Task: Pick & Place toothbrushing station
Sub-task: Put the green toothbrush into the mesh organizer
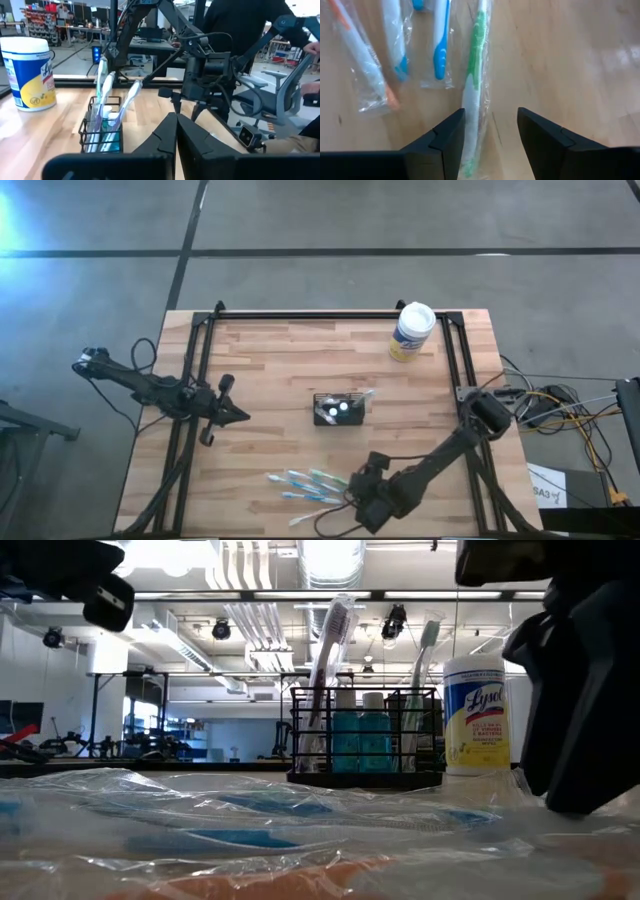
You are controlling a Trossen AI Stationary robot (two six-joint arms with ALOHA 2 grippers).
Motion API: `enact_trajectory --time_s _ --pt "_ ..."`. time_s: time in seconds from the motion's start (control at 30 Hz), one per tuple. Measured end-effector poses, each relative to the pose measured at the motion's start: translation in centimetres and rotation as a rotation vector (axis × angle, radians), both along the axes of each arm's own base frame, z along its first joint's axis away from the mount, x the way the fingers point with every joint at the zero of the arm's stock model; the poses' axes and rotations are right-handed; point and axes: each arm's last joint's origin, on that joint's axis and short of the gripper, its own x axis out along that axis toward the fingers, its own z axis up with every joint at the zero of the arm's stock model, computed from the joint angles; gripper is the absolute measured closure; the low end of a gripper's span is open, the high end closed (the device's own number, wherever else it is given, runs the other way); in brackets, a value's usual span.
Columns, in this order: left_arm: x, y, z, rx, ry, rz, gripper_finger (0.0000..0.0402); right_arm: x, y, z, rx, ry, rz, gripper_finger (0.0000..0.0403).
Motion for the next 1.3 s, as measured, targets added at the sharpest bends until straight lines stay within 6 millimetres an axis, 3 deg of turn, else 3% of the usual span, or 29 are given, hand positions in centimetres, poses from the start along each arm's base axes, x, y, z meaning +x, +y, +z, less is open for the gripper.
enact_trajectory --time_s 0.37,0.63,0.77,0.97,1.07,1.2,1.3 --pt "0.0 0.0 0.0 -0.043 0.010 0.003 0.0381 -0.5 -0.9 -1.3 -0.016 0.036 0.013 0.0267" --pt "0.0 0.0 0.0 -0.070 0.017 0.009 0.0381 -1.0 -1.7 -0.6 -0.080 0.044 0.007 0.0377" --pt "0.1 0.0 -0.5 -0.076 0.039 0.010 0.0382 -1.9 -2.1 2.7 -0.108 -0.035 -0.001 0.0383" --pt "0.2 0.2 -1.9 -0.054 0.028 0.086 0.0385 -4.3 -1.9 8.9 -0.203 -0.308 0.027 0.0383" --pt "0.2 0.6 -3.3 -0.091 -0.019 0.236 0.0384 -5.3 -2.6 11.8 -0.287 -0.431 0.051 0.0383" --pt "0.1 1.5 -4.7 -0.211 0.002 0.569 0.0387 -5.2 -4.2 14.7 -0.313 -0.514 0.179 0.0383" --pt "0.1 1.6 -4.8 -0.254 0.012 0.632 0.0391 -5.1 -5.3 16.2 -0.372 -0.596 0.273 0.0384"
